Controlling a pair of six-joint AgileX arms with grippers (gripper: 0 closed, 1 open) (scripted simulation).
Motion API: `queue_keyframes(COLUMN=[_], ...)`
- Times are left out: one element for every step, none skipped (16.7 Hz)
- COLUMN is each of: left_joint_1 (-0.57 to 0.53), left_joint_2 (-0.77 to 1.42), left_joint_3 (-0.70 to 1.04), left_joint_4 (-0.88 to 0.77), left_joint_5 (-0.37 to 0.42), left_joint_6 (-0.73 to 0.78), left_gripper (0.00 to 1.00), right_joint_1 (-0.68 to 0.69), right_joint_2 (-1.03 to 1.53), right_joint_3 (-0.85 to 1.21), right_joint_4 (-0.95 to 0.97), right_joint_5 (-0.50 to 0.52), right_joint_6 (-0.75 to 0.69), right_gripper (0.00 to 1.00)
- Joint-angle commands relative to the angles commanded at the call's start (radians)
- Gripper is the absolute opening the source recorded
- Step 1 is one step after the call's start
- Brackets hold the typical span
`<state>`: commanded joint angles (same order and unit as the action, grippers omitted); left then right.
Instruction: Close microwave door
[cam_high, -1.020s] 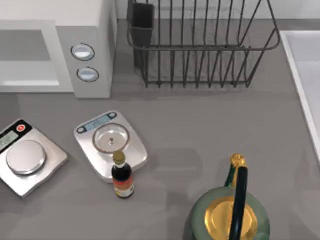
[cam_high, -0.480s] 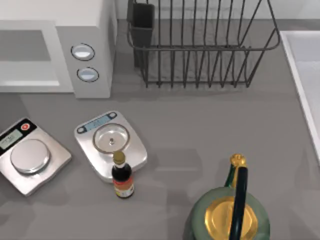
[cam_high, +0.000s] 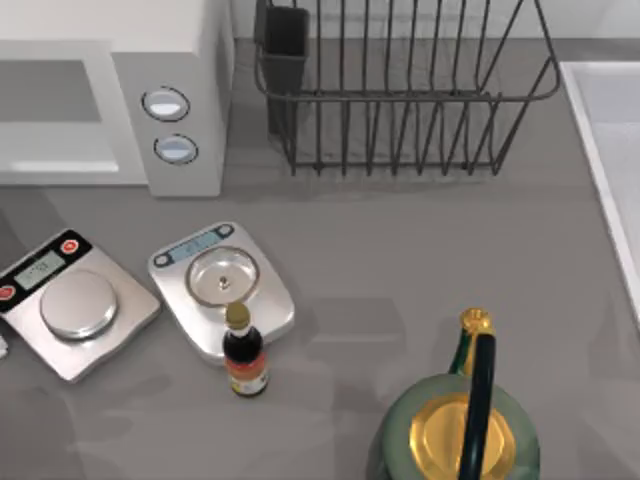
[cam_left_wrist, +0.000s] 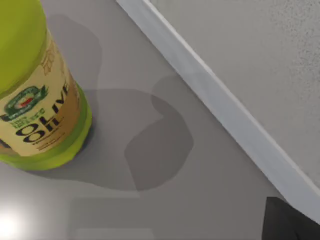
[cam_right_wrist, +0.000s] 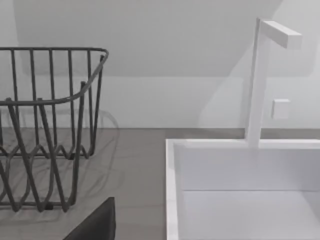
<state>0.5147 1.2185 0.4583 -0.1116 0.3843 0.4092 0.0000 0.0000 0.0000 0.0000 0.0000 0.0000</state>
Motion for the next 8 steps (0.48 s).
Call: queue_keyframes(left_joint_1=[-0.027,-0.045,-0.051,-0.051,-0.051,-0.041,-0.043,-0.056], left_joint_2=[-0.026,-0.043,-0.049,-0.049,-0.049,-0.045,-0.045,-0.048], left_joint_3=[-0.024,-0.040,-0.046,-0.046,-0.046,-0.024,-0.024,-0.026], left_joint_4=[0.008,0.016,0.020,0.020,0.020,0.021,0.021,0.020], left_joint_5=[-0.024,-0.039,-0.044,-0.044,-0.044,-0.054,-0.056,-0.067], left_joint_6=[-0.027,-0.043,-0.049,-0.049,-0.049,-0.049,-0.052,-0.062], left_gripper=[0.00,0.00,0.00,0.00,0.00,0.00,0.00,0.00], right_joint_1=[0.000,0.000,0.000,0.000,0.000,0.000,0.000,0.000], right_joint_2=[0.000,0.000,0.000,0.000,0.000,0.000,0.000,0.000], right_joint_3=[0.000,0.000,0.000,0.000,0.000,0.000,0.000,0.000], right_joint_4=[0.000,0.000,0.000,0.000,0.000,0.000,0.000,0.000], right_joint_5=[0.000,0.000,0.000,0.000,0.000,0.000,0.000,0.000], right_joint_6=[0.000,0.000,0.000,0.000,0.000,0.000,0.000,0.000], right_gripper=[1.00,1.00,1.00,1.00,1.00,1.00,1.00,1.00])
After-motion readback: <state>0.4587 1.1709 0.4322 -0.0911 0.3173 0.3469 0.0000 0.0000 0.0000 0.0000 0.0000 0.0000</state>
